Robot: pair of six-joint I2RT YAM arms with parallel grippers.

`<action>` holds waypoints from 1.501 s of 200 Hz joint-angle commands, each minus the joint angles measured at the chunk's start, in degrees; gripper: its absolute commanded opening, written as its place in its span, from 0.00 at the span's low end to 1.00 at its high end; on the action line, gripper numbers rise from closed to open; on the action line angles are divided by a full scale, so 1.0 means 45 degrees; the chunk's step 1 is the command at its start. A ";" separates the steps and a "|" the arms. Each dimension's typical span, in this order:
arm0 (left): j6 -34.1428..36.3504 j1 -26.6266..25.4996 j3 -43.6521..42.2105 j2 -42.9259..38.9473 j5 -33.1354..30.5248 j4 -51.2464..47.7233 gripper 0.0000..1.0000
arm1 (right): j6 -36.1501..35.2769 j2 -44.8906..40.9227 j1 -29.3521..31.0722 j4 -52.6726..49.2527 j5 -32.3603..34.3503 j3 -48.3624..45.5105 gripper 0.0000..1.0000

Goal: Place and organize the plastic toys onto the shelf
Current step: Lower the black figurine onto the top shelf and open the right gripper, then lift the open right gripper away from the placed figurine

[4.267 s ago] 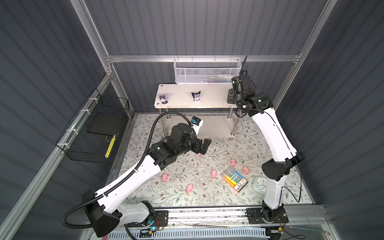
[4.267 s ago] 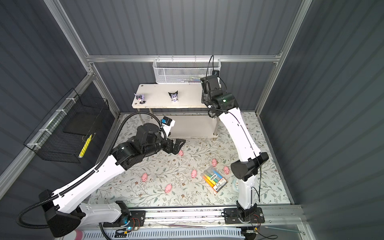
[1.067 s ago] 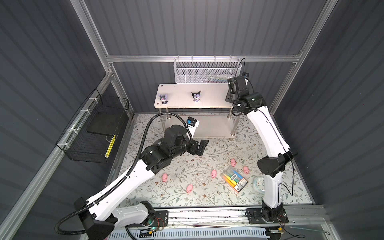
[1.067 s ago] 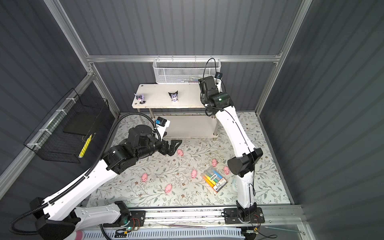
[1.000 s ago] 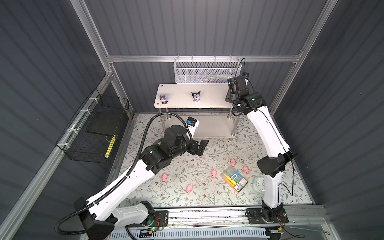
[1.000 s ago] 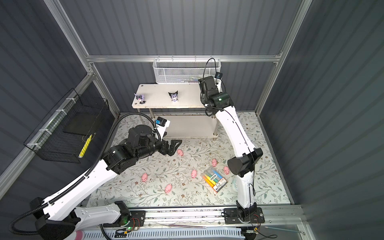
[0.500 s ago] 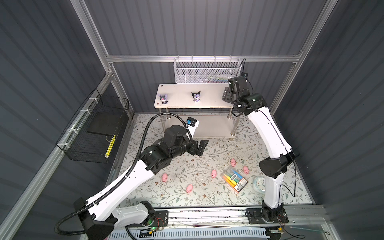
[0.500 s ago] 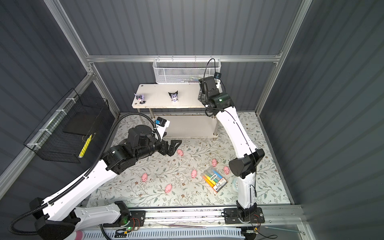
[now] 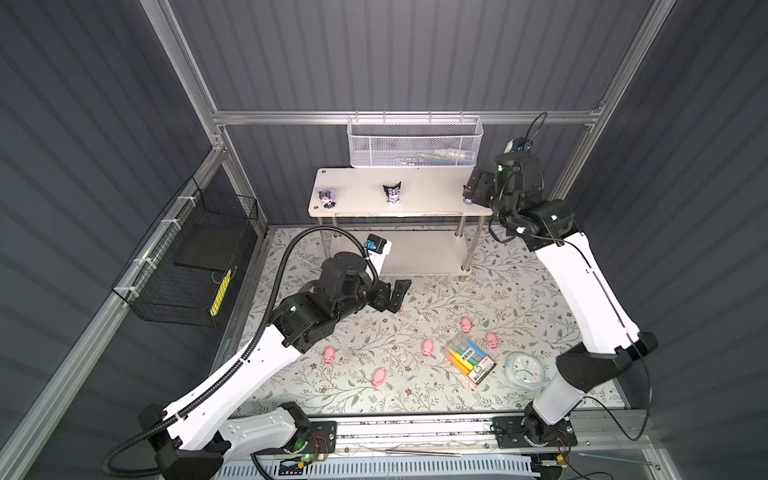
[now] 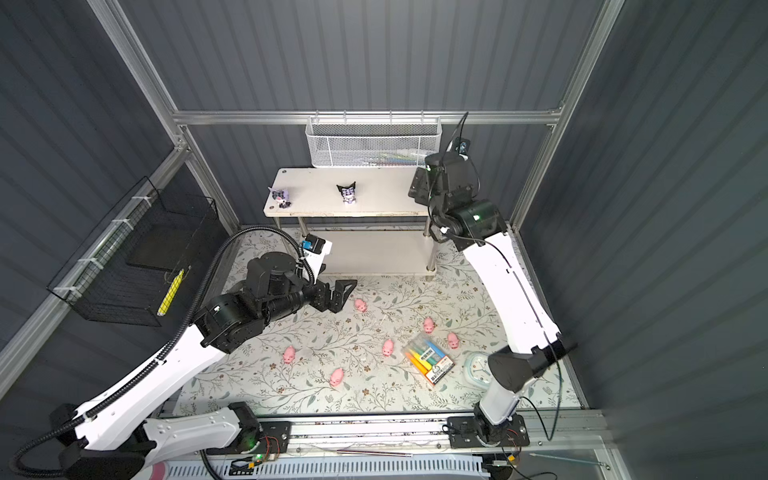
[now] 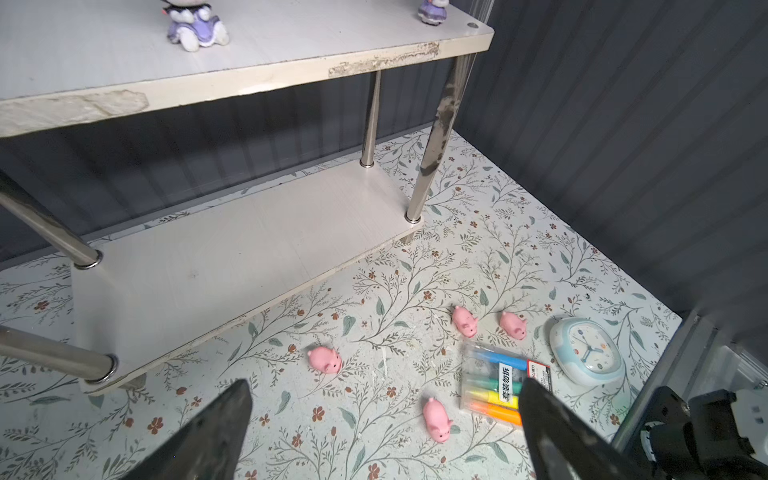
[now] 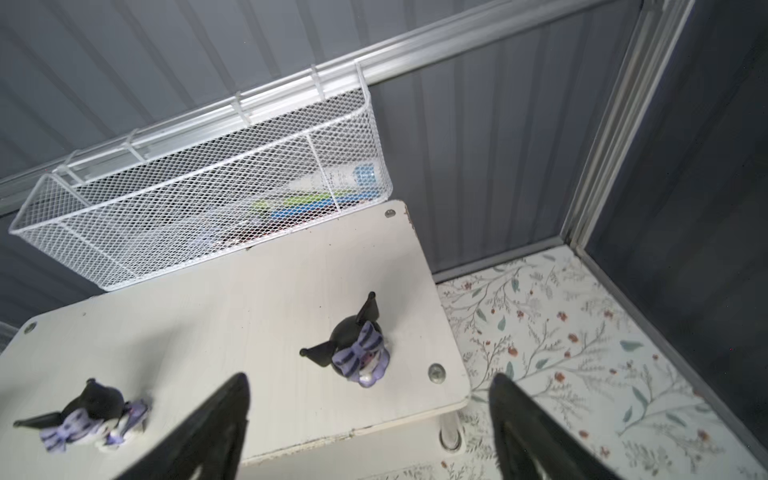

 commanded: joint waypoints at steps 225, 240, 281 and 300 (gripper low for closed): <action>-0.1053 -0.0062 -0.1215 -0.0545 -0.2656 -0.0771 1.00 | 0.1001 -0.1365 -0.2192 0.2325 -0.6839 -0.3240 0.36; -0.0987 -0.0062 -0.1222 -0.0479 -0.2726 -0.0749 1.00 | 0.1033 -0.1146 -0.2198 0.2325 -0.6919 -0.3084 0.37; -0.0788 -0.0059 -0.1157 -0.0314 -0.2739 -0.0664 1.00 | 0.1207 -0.0728 -0.2179 0.2379 -0.7312 -0.2719 0.37; -0.0696 -0.0063 -0.1100 -0.0227 -0.2737 -0.0655 1.00 | 0.1235 -0.0557 -0.2182 0.2416 -0.7450 -0.2543 0.37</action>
